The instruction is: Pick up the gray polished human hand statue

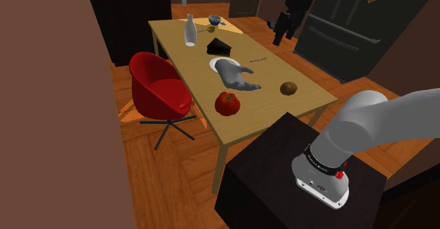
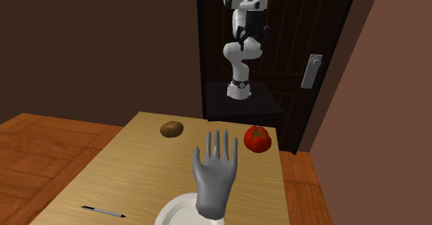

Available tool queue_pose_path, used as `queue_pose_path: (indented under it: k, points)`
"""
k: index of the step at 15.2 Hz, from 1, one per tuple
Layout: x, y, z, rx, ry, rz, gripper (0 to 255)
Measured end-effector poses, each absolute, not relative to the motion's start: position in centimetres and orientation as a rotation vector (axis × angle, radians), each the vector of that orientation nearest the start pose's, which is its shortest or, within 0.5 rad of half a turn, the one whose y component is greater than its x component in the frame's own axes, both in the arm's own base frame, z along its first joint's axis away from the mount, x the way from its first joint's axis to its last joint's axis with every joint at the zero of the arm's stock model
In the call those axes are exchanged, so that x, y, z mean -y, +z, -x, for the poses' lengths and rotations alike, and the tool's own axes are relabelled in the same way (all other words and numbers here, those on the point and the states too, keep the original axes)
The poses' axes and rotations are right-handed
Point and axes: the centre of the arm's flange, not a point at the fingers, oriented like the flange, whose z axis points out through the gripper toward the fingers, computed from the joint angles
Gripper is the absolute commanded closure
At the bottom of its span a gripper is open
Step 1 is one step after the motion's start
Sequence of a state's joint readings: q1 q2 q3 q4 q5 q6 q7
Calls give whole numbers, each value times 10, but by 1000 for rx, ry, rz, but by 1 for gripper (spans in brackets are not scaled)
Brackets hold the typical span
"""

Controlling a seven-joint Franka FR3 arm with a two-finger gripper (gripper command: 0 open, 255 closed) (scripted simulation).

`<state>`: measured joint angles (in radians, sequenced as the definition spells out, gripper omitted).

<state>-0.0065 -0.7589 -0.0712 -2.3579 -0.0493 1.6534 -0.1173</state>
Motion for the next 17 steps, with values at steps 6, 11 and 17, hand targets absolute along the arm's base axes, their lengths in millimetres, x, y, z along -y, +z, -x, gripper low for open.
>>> queue_pose_path:
  k: [6, 11, 17]
  points:
    - [62, 555, -354, 121, -61, 3153, 0]
    - [94, 511, -392, 155, -35, 3163, 0]
    - [134, 465, -441, 197, -3, 3176, 0]
